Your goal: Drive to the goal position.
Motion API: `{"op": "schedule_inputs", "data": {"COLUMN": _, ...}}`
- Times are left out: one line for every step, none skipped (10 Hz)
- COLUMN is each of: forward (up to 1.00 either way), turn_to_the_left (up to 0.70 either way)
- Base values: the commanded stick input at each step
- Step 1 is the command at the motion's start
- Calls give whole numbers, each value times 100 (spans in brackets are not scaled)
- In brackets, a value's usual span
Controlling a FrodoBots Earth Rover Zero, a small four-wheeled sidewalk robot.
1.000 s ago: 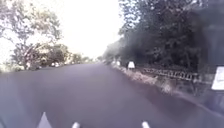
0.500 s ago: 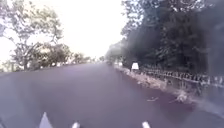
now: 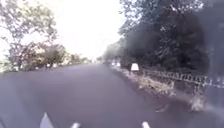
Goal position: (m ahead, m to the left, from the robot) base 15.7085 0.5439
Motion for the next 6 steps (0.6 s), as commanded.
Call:
{"op": "schedule_inputs", "data": {"forward": 85, "turn_to_the_left": 0}}
{"op": "schedule_inputs", "data": {"forward": 85, "turn_to_the_left": 0}}
{"op": "schedule_inputs", "data": {"forward": 85, "turn_to_the_left": 0}}
{"op": "schedule_inputs", "data": {"forward": 85, "turn_to_the_left": 0}}
{"op": "schedule_inputs", "data": {"forward": 85, "turn_to_the_left": 0}}
{"op": "schedule_inputs", "data": {"forward": 85, "turn_to_the_left": 0}}
